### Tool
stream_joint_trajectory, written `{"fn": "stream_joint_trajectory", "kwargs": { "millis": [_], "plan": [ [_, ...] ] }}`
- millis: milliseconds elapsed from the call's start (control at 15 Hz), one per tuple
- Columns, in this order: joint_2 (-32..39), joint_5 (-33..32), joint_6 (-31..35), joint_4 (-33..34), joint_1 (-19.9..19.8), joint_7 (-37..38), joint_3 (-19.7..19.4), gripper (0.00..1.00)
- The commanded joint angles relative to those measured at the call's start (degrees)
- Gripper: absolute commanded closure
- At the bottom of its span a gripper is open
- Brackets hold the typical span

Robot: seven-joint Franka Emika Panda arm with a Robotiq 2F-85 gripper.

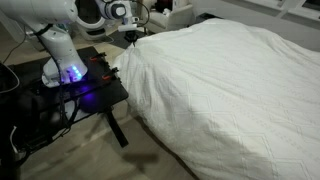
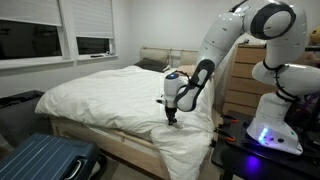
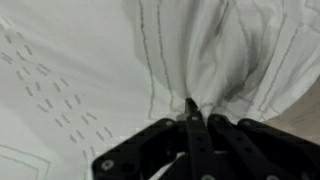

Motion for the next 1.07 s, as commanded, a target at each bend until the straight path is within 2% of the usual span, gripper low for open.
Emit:
{"fn": "stream_joint_trajectory", "kwargs": {
  "millis": [0,67,133,200,267,333,533,733,800,1000],
  "plan": [
    [8.48,-0.15,-3.09,-3.98,0.75,1.02,6.20,0.99],
    [8.65,-0.39,-3.19,-4.01,0.51,0.96,6.38,0.72],
    [8.78,-0.35,-3.01,-4.12,0.18,0.85,6.76,0.71],
    [9.45,0.73,-3.65,-4.16,-0.19,0.33,8.82,0.66],
    [10.30,10.16,-6.92,-4.53,7.45,-5.51,5.16,0.57],
    [11.29,11.77,-9.15,-4.02,8.64,-4.31,6.49,0.50],
    [11.78,15.59,-11.55,-3.15,14.71,-1.90,5.30,0.28],
    [11.16,16.77,-10.00,-5.57,20.40,-1.52,-0.05,0.05],
    [10.57,16.02,-9.21,-6.81,21.81,-0.79,-2.22,0.01],
    [6.92,16.47,-3.55,-9.88,25.13,2.79,-6.00,0.00]
  ]
}}
